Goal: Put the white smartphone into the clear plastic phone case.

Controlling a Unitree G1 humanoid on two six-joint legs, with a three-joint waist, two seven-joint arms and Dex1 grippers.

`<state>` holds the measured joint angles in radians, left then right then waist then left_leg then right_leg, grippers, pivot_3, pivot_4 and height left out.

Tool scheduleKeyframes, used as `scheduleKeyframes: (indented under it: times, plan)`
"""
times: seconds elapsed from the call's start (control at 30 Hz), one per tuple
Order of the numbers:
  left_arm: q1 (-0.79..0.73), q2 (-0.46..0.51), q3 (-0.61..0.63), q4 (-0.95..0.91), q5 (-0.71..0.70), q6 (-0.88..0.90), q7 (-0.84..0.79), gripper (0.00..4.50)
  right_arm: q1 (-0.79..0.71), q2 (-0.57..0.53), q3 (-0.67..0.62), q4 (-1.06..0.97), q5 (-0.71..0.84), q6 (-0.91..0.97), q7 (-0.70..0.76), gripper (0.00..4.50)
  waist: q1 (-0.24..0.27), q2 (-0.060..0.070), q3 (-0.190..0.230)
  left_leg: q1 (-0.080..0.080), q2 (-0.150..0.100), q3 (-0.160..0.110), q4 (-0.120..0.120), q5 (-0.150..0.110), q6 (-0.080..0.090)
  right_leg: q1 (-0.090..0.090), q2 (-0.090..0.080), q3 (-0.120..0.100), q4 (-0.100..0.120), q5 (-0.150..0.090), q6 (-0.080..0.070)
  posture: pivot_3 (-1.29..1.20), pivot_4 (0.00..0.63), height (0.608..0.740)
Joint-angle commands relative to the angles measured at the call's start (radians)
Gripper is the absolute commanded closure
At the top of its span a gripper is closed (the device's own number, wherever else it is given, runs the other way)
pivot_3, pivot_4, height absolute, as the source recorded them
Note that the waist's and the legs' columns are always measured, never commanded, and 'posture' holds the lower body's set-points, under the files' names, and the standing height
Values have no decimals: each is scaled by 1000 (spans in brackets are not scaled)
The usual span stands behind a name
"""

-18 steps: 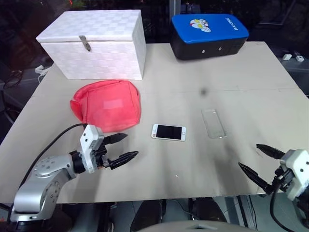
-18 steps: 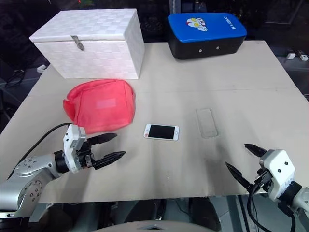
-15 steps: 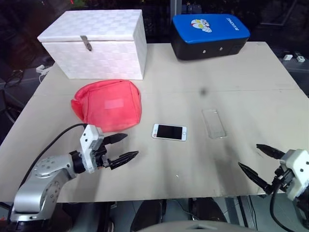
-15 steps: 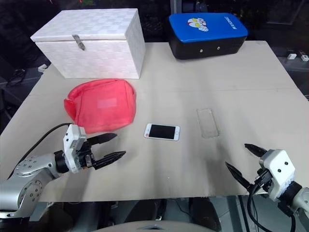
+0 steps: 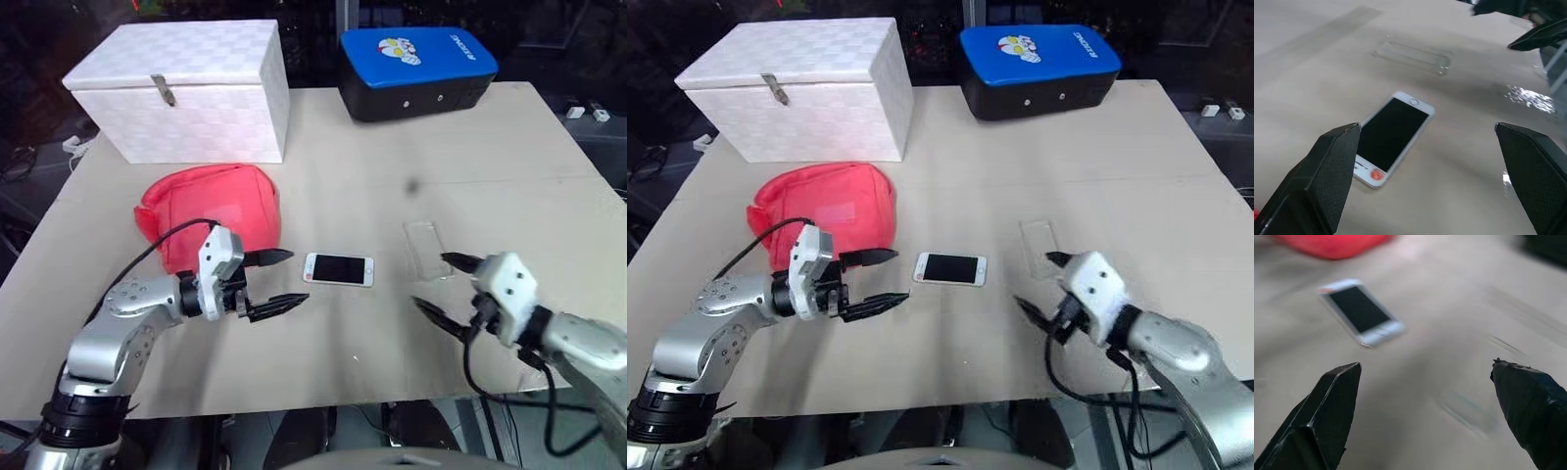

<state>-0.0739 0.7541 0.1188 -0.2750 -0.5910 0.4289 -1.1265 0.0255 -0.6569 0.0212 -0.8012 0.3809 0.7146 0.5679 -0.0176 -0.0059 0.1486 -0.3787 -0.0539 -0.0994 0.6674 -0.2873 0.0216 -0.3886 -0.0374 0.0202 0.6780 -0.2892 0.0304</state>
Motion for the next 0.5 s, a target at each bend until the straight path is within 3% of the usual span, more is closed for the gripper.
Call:
scheduleKeyframes:
  times: [0.03,0.13,0.3,0.5]
  plan:
    - [7,21,49,15,-19,-31,-38,20,-180,29,162,130,-45,2,41,0,2,0,1,0,0,0,0,0,1,0,0,0,0,0,0,0,150,740]
    - [46,16,83,-8,-15,-61,-36,20,-361,62,335,316,-149,-45,96,0,3,0,1,-3,-1,-1,0,0,0,-3,-1,-1,0,0,0,0,150,740]
    - [148,-18,160,-86,-80,-124,-72,20,-555,160,494,598,-250,-162,184,0,0,0,1,-6,-1,0,0,0,-1,-7,-1,0,0,0,0,0,150,740]
    - [270,25,256,-241,-221,-46,-88,20,-640,224,538,785,-314,-201,243,0,4,-1,1,-6,-1,-1,0,0,-1,-8,-2,0,0,0,0,0,150,740]
